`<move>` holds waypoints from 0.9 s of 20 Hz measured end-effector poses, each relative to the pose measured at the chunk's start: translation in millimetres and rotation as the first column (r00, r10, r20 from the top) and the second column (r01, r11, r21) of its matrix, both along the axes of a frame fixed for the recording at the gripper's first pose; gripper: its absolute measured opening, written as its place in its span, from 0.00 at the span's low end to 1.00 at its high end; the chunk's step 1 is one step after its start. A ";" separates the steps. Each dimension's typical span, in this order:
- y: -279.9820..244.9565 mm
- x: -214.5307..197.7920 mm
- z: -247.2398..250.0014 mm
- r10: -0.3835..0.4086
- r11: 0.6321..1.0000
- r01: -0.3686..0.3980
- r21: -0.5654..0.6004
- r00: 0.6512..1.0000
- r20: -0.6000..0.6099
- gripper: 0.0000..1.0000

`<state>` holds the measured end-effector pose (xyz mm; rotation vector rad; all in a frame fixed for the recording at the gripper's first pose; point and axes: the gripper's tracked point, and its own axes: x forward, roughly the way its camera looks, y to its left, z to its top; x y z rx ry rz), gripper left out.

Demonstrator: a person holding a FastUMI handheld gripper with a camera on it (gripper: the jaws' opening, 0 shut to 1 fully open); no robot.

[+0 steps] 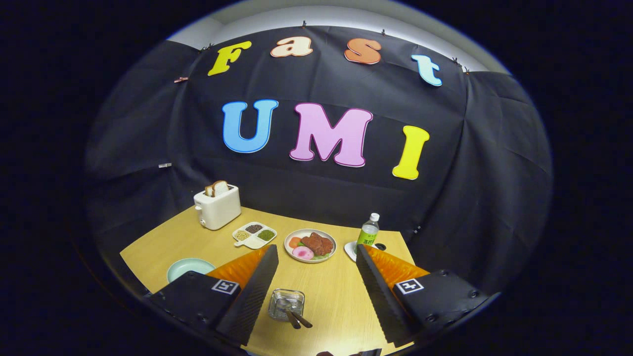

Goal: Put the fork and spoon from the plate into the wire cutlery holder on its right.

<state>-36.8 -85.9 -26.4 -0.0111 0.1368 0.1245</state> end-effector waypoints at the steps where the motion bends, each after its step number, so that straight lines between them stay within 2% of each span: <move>1: -0.3 1.6 0.2 0.011 1.000 -0.011 -0.009 1.000 0.002 0.98; 12: -13.1 17.4 -7.4 0.017 1.000 -0.017 -0.023 1.000 -0.015 0.98; 18: -18.6 26.3 -11.6 0.003 1.000 -0.003 0.008 1.000 -0.030 0.98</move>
